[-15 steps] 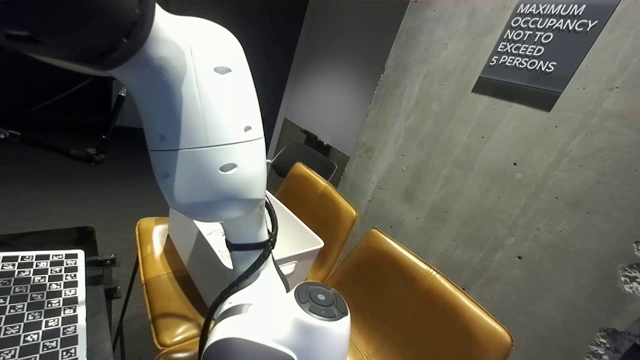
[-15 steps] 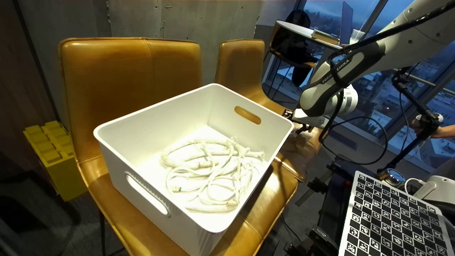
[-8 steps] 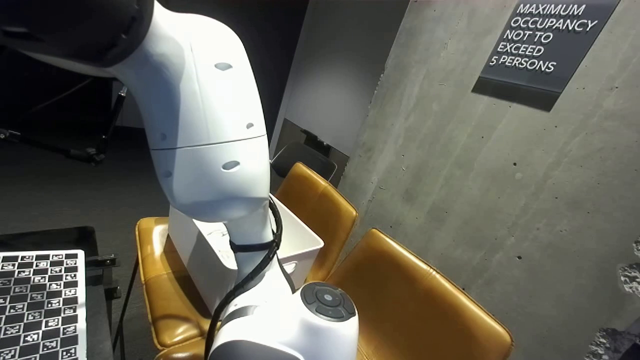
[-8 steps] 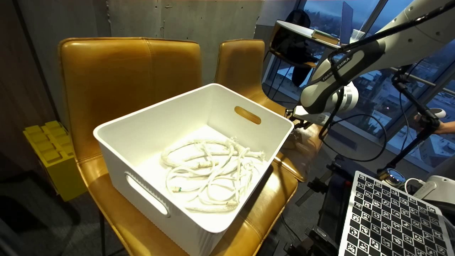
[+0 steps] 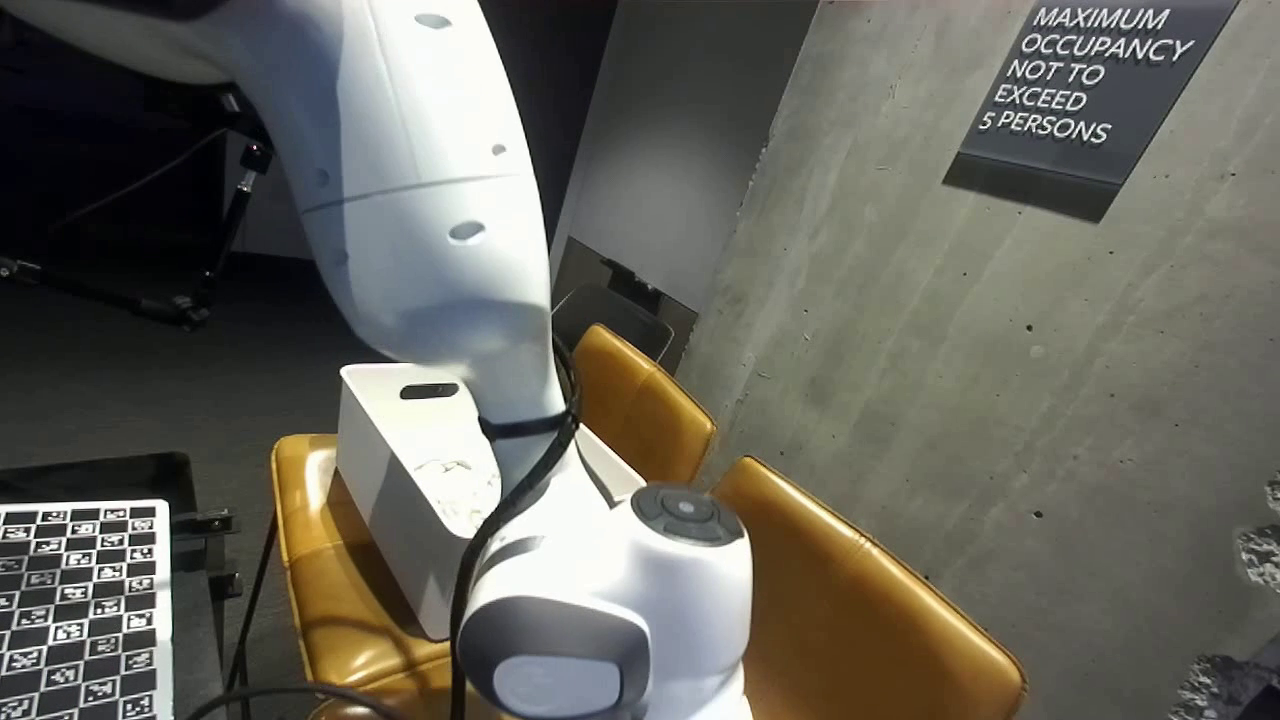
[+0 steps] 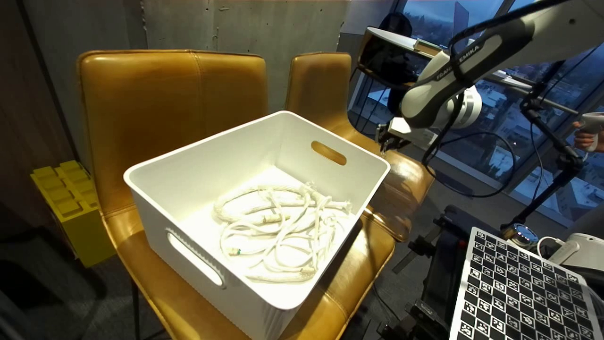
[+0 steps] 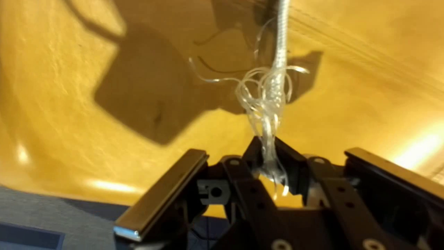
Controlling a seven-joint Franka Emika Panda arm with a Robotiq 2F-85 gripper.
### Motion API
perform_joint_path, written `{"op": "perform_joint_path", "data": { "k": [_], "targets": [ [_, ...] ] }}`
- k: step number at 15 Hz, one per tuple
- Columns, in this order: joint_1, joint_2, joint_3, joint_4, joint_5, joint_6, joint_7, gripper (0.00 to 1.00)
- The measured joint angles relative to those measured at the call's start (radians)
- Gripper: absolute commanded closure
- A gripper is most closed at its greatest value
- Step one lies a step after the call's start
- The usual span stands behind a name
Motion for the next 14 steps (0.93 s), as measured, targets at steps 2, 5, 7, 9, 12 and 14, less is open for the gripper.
{"op": "perform_joint_path", "data": {
  "k": [2,5,7,9,12,14],
  "targets": [
    [0.034,-0.090,0.010,-0.030,0.000,-0.013,-0.002,0.97],
    [0.098,-0.222,0.019,-0.067,-0.003,-0.042,-0.003,0.97],
    [0.145,-0.307,0.024,-0.086,-0.012,-0.068,-0.001,0.97],
    [0.195,-0.386,0.028,-0.098,-0.034,-0.100,0.006,0.97],
    [0.264,-0.497,0.047,-0.109,-0.096,-0.136,0.039,0.97],
    [0.323,-0.564,0.053,-0.118,-0.141,-0.151,0.064,0.97]
  ]
}}
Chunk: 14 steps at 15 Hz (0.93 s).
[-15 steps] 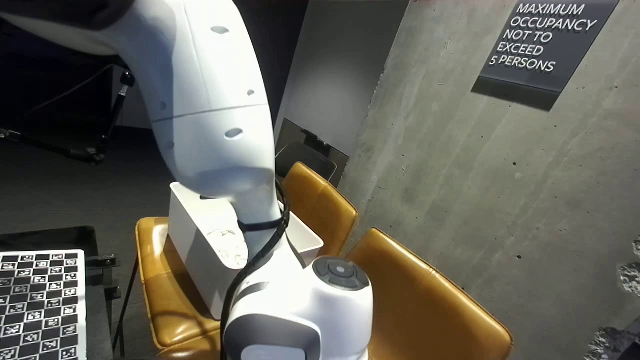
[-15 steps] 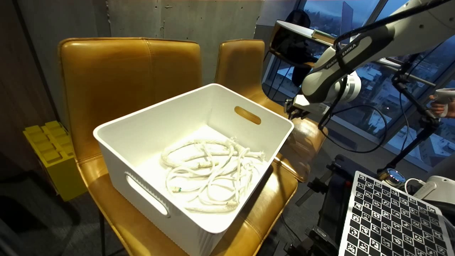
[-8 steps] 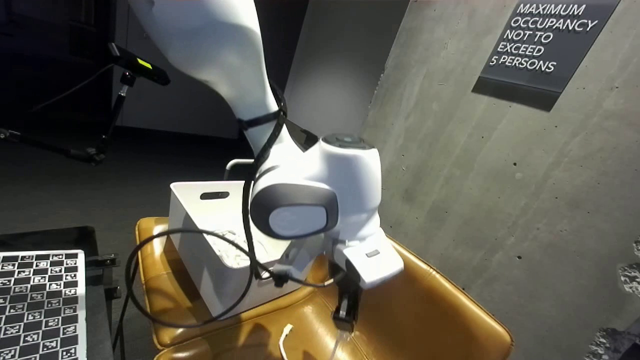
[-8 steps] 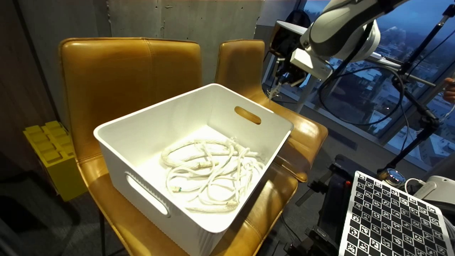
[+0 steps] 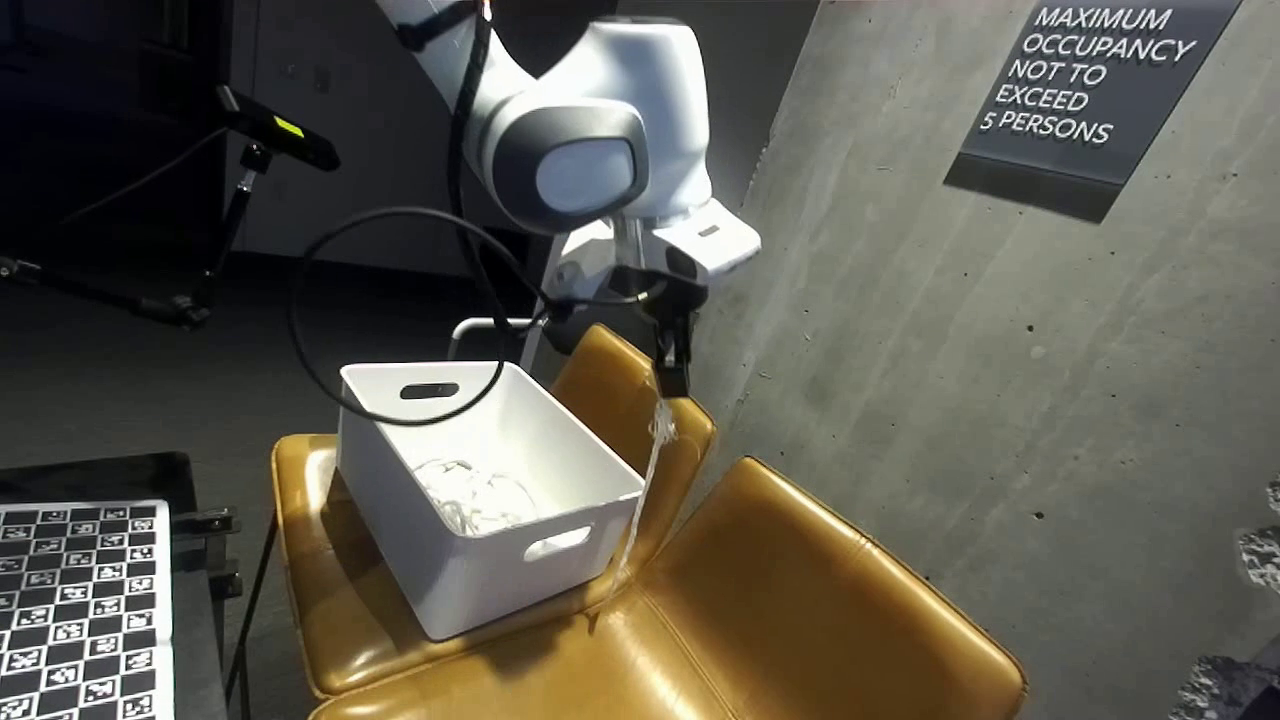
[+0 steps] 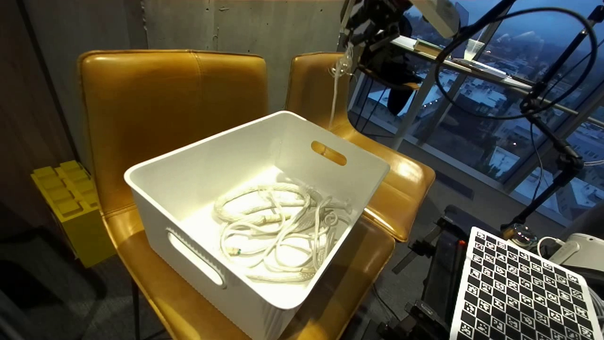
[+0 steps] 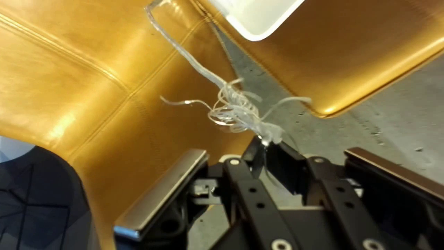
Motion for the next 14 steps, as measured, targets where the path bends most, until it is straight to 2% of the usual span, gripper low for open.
{"op": "perform_joint_path", "data": {
  "k": [5,9,10,12,14],
  "targets": [
    [0.156,-0.148,0.025,-0.019,-0.126,-0.036,0.092,0.97],
    [0.265,-0.246,0.078,-0.046,-0.286,-0.114,0.269,0.97],
    [0.262,-0.262,0.116,-0.057,-0.311,-0.132,0.304,0.97],
    [0.212,-0.282,0.213,-0.087,-0.328,-0.149,0.345,0.97],
    [0.162,-0.287,0.273,-0.124,-0.328,-0.150,0.352,0.97]
  ]
}}
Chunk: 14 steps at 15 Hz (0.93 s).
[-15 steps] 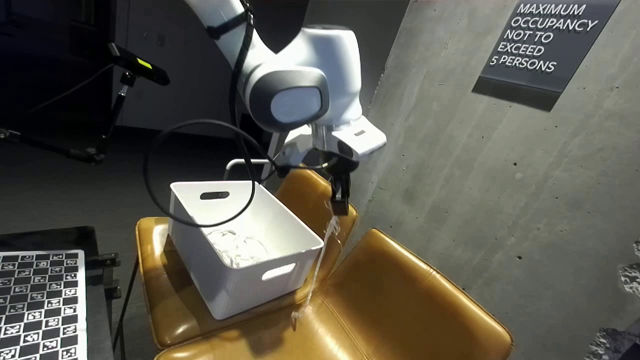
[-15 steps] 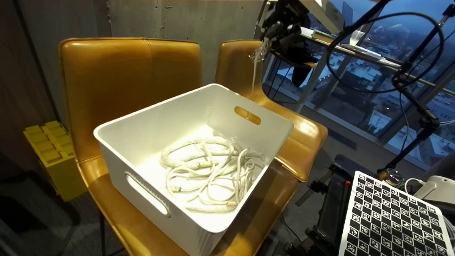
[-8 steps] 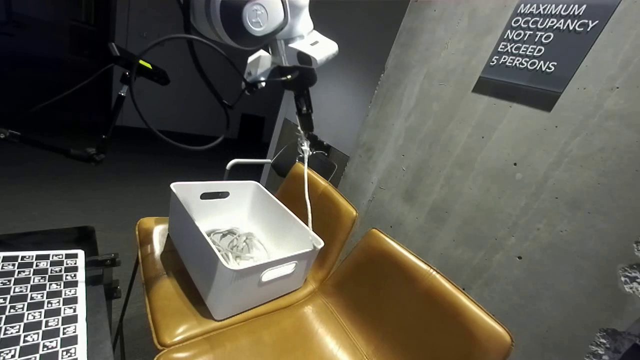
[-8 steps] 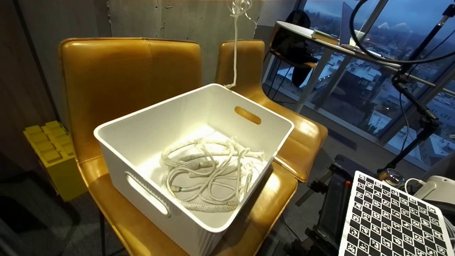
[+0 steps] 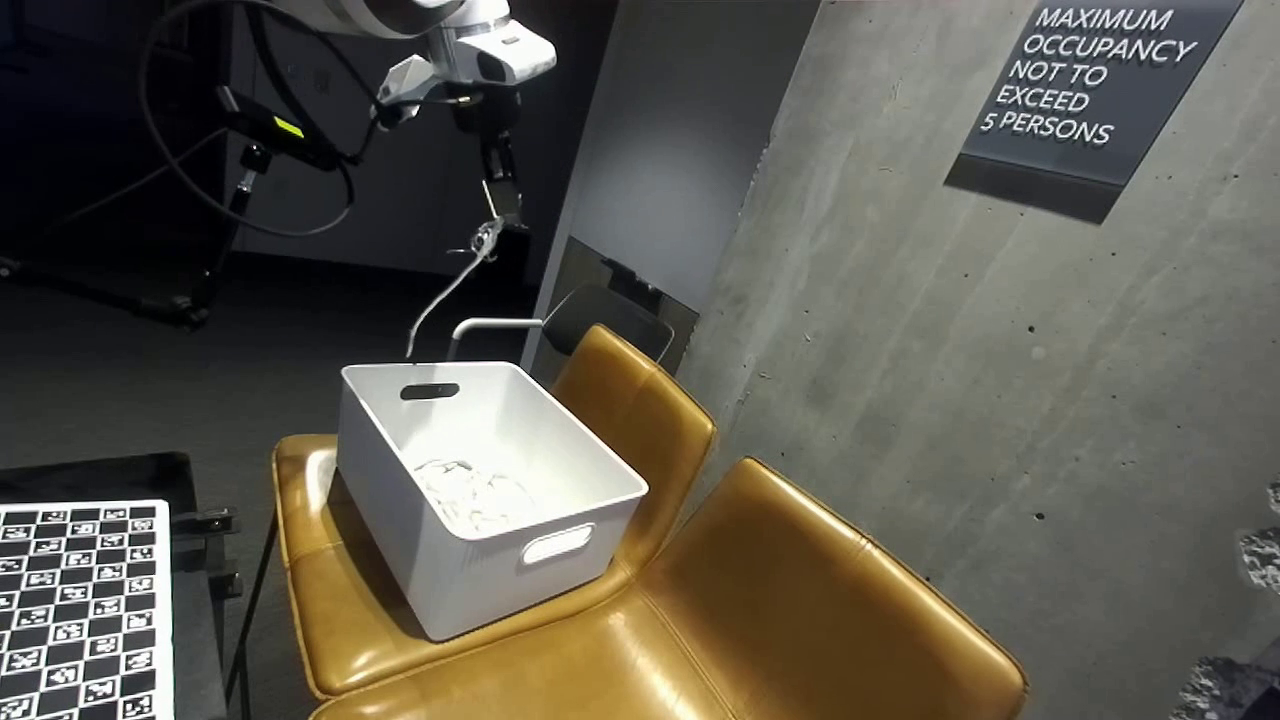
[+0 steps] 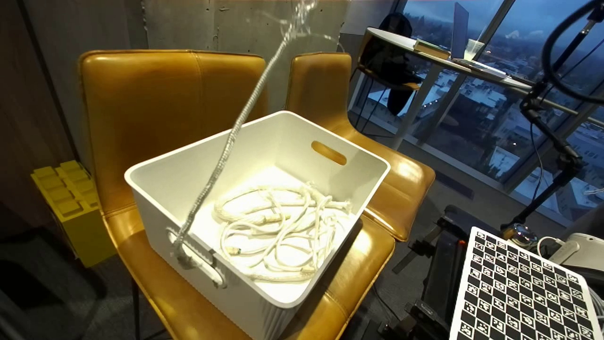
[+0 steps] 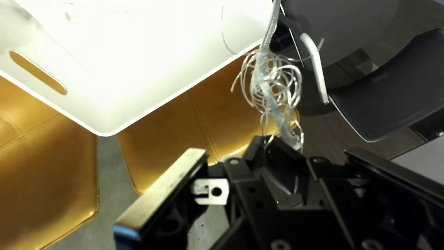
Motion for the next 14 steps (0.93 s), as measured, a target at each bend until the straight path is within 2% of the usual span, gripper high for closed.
{"op": "perform_joint_path", "data": {
  "k": [5,14],
  "targets": [
    [-0.095,0.000,0.050,-0.090,0.000,0.001,-0.002,0.97],
    [-0.176,-0.015,0.055,-0.137,0.014,0.001,-0.034,0.97]
  ]
}}
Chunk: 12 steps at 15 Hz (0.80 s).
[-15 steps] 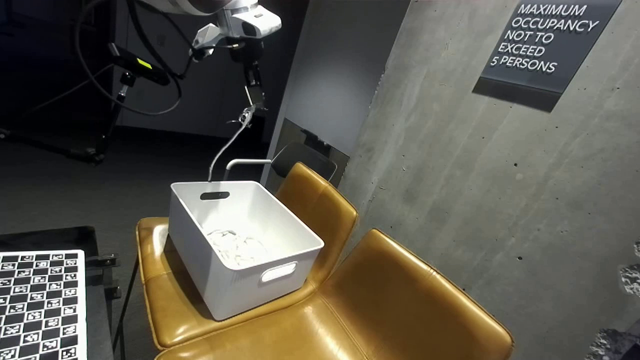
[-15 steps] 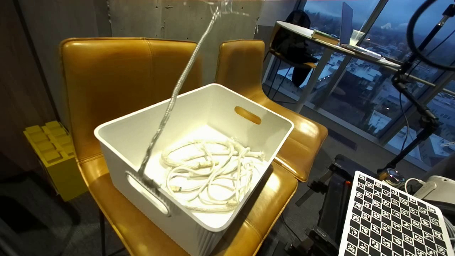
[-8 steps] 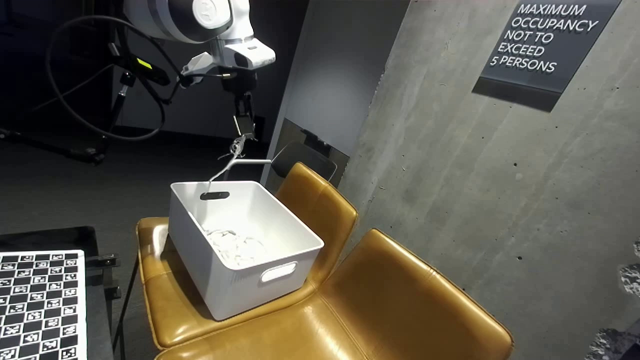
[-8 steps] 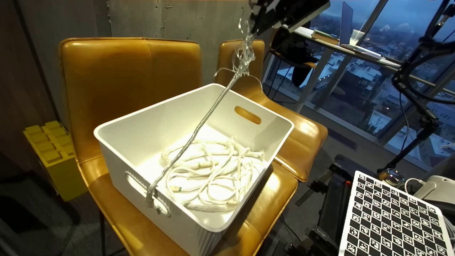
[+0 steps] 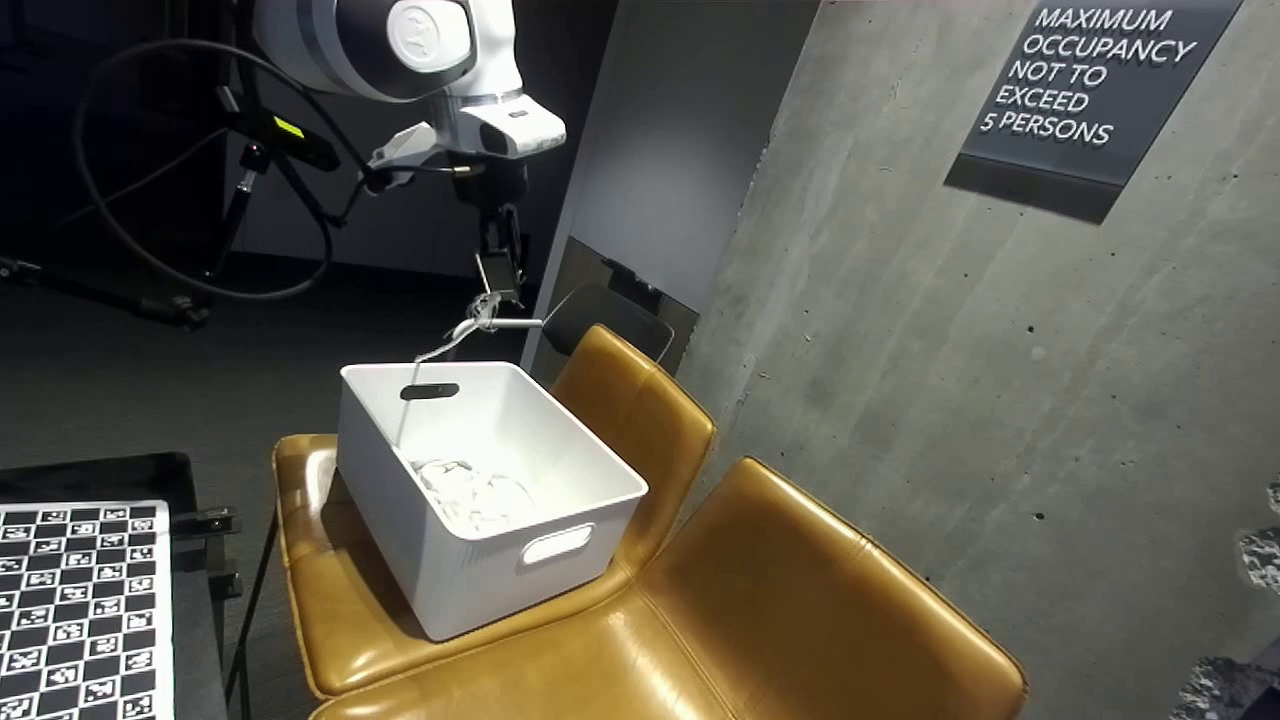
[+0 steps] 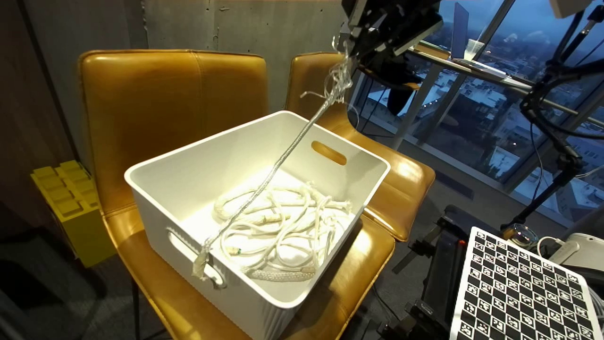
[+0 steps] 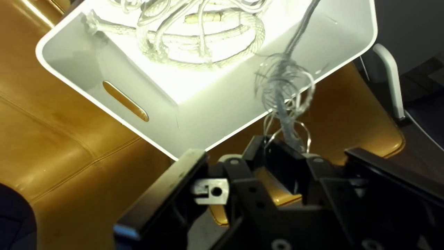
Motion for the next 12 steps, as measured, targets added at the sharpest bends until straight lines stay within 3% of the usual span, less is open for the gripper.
{"op": "perform_joint_path", "data": {
  "k": [7,12],
  "targets": [
    [-0.109,-0.032,-0.034,0.012,0.071,0.000,-0.154,0.97],
    [-0.123,-0.017,-0.026,-0.013,0.069,0.000,-0.183,0.97]
  ]
}}
